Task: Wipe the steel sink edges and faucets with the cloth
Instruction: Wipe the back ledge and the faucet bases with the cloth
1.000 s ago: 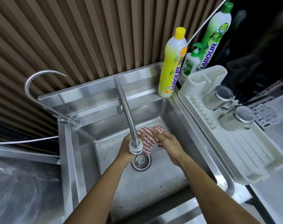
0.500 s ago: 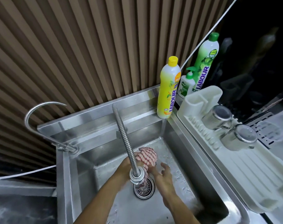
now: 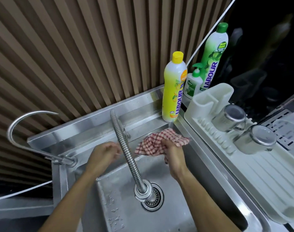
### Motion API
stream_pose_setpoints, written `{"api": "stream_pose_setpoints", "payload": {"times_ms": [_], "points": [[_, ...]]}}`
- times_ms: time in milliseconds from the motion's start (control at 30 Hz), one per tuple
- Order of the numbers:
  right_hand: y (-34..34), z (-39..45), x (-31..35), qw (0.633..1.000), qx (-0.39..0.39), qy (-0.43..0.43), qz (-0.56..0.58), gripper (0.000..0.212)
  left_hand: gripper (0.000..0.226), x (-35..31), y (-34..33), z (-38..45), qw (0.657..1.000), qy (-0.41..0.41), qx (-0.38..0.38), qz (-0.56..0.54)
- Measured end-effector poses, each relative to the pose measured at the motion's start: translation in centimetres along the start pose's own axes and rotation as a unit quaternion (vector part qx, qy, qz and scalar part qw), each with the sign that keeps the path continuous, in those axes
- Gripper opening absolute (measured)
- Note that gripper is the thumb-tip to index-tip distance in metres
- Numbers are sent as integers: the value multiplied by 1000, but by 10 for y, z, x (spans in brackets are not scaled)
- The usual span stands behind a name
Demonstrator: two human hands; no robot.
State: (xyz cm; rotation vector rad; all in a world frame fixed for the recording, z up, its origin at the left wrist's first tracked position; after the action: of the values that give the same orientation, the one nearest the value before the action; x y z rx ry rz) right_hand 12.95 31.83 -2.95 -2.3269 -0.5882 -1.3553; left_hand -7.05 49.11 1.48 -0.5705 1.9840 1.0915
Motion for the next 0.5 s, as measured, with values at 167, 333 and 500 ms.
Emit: {"api": "stream_pose_setpoints", "payload": {"times_ms": [167, 333, 500], "points": [[-71, 22, 45, 809, -32, 394, -434, 64, 52, 33, 33, 20, 911, -242, -46, 331], [-123, 68, -22, 678, 42, 386, -624, 82, 77, 47, 21, 53, 799, -316, -29, 511], [-116, 85, -9, 699, -7, 355, -621, 90, 70, 64, 15, 73, 732, -399, -23, 552]]}}
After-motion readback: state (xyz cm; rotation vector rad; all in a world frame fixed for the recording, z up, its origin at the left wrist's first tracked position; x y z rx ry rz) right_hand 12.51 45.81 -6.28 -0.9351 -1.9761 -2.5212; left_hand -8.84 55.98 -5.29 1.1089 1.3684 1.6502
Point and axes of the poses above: each hand's wrist, its own z-axis towards the middle knuckle, its own y-axis out of the back of the hand, x = y × z, the point moved 9 cm from there along z, towards the middle knuckle, and after that the axes turned 4 degrees about -x, right-handed, at the moved point
